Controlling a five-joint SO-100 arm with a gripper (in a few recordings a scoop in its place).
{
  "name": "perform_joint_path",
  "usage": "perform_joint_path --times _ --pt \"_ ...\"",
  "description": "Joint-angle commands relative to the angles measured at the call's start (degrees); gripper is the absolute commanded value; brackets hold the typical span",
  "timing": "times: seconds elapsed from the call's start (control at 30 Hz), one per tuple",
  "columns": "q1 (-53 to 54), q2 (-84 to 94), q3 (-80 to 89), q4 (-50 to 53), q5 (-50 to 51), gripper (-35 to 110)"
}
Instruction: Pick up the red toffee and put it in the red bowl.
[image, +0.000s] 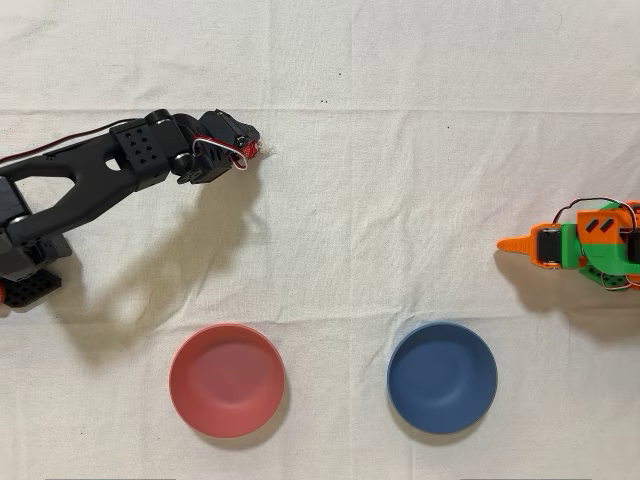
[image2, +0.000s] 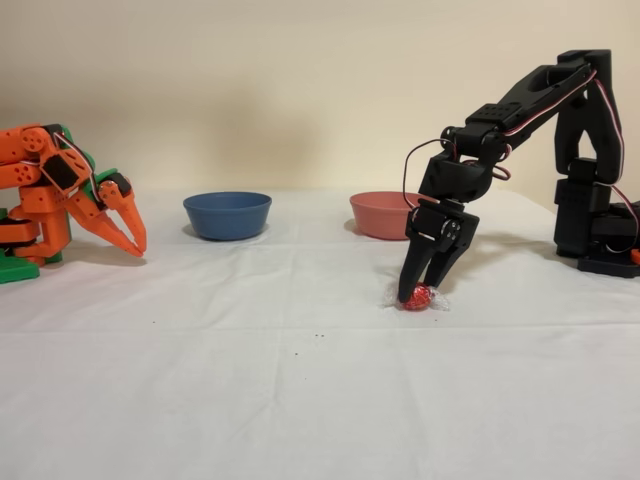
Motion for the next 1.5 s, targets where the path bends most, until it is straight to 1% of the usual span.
perform_joint_path --times 0.0,0.7,1.0,1.47 --pt "-0.5 4.5 -0.8 1.2 -1.0 13" --pt "3.8 22.4 -0.4 13.9 -3.9 12" --pt "12.0 28.7 -4.0 18.3 -8.3 12" --pt "25.2 36.6 -6.9 24.6 -11.6 12"
